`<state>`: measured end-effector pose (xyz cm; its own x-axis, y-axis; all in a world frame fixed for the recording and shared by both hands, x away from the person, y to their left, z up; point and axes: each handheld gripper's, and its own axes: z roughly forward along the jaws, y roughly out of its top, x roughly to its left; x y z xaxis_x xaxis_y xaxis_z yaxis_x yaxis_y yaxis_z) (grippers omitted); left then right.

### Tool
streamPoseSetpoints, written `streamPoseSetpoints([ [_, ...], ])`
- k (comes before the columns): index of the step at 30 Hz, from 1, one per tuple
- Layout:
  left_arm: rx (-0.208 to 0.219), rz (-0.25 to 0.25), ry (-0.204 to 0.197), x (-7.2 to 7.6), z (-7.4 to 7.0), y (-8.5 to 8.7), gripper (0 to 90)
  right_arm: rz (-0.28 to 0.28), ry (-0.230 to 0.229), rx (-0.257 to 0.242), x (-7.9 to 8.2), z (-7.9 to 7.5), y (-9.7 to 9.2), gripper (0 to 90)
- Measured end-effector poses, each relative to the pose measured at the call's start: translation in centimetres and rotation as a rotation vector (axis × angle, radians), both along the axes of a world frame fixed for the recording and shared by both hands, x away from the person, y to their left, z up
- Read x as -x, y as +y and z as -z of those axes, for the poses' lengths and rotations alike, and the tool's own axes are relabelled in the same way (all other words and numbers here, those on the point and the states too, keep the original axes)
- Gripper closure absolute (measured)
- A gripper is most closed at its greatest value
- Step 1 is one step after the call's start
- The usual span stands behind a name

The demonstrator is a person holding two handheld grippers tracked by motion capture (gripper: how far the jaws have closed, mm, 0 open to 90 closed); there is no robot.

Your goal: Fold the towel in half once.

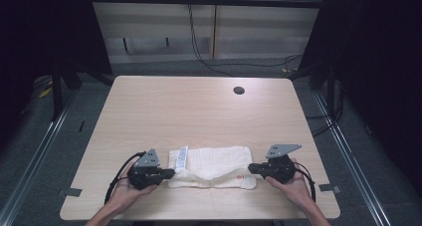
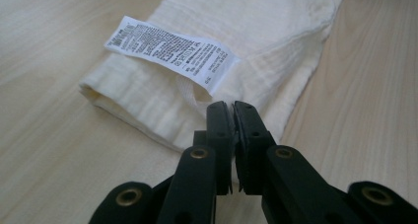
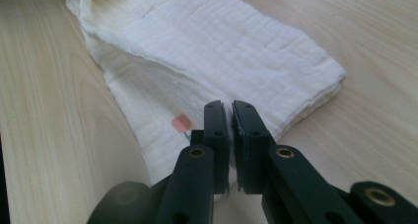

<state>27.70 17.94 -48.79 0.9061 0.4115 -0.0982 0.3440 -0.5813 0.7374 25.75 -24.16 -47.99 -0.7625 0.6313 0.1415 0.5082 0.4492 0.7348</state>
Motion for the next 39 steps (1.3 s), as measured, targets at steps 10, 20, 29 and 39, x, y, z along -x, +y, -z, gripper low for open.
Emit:
streamPoseSetpoints([
  [10,-0.007,0.037,0.011,0.7,0.2,-0.1,79.2,-0.016,0.033,0.043,0.8,0.6,0.2,79.3],
  [20,0.127,0.012,0.023,0.1,-1.1,1.1,76.4,-0.001,0.022,0.007,1.3,-0.4,-0.5,74.3],
  [29,0.101,-0.013,0.001,-0.8,-1.3,1.2,73.0,-0.001,0.01,-0.043,0.7,-1.0,0.8,70.8],
  [39,-0.024,0.015,0.017,-2.1,0.5,-0.9,63.6,-0.101,0.088,-0.041,-0.9,0.3,5.3,57.5],
])
